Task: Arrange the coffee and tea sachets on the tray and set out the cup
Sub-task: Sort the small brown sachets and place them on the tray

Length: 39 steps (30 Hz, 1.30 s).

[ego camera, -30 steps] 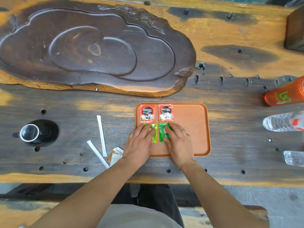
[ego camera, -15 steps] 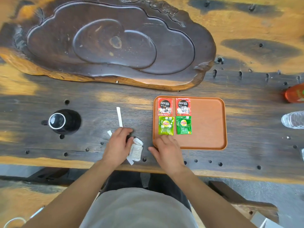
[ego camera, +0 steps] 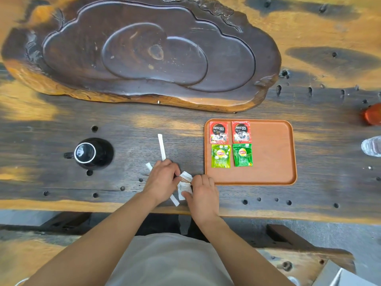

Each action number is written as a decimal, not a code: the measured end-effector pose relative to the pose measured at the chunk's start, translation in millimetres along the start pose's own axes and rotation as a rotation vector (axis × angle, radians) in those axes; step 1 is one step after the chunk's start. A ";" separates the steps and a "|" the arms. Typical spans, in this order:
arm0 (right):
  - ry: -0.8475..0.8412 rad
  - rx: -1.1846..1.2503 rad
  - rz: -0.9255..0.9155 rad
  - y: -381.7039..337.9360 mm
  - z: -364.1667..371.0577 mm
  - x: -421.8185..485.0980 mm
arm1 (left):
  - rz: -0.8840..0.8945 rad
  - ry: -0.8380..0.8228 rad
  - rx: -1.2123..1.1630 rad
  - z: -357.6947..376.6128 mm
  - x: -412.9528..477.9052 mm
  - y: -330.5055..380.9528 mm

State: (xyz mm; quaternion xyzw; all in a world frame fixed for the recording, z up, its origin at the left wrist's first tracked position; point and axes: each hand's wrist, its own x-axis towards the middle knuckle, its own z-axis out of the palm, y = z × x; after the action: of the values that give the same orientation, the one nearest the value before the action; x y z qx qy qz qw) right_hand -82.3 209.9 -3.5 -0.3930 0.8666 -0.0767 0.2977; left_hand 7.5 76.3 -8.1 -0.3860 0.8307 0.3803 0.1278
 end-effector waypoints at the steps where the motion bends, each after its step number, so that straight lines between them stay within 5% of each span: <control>1: 0.002 0.062 0.006 -0.2 0.3 -0.6 | 0.002 0.005 -0.014 0.0 0.0 1.4; 9: 0.212 0.245 0.098 -3.0 -8.9 -5.4 | -0.163 0.092 -0.267 -11.8 3.3 2.2; 15: 0.076 0.170 -0.019 -5.4 -0.9 -9.7 | -0.189 0.088 -0.264 -18.9 7.9 -1.4; 18: 0.153 0.205 0.034 -5.1 -2.8 -12.1 | -0.217 0.092 -0.276 -20.4 9.3 -5.6; 27: 0.156 -0.143 0.175 -8.3 11.9 -6.7 | -0.240 0.105 -0.368 -19.9 12.2 -5.6; 33: 0.222 -0.050 0.018 -12.6 13.9 -9.4 | -0.139 0.145 -0.533 -21.5 13.2 -4.1; 39: 0.223 0.480 -0.001 25.8 -37.4 -7.6 | -0.124 0.052 -0.778 -21.4 23.0 31.3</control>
State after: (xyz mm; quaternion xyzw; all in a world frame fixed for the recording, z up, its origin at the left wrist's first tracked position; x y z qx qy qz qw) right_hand -116.4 229.2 20.8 -0.3006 0.8510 -0.3229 0.2849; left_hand -29.2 61.1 11.5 -0.4646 0.6027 0.6483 -0.0264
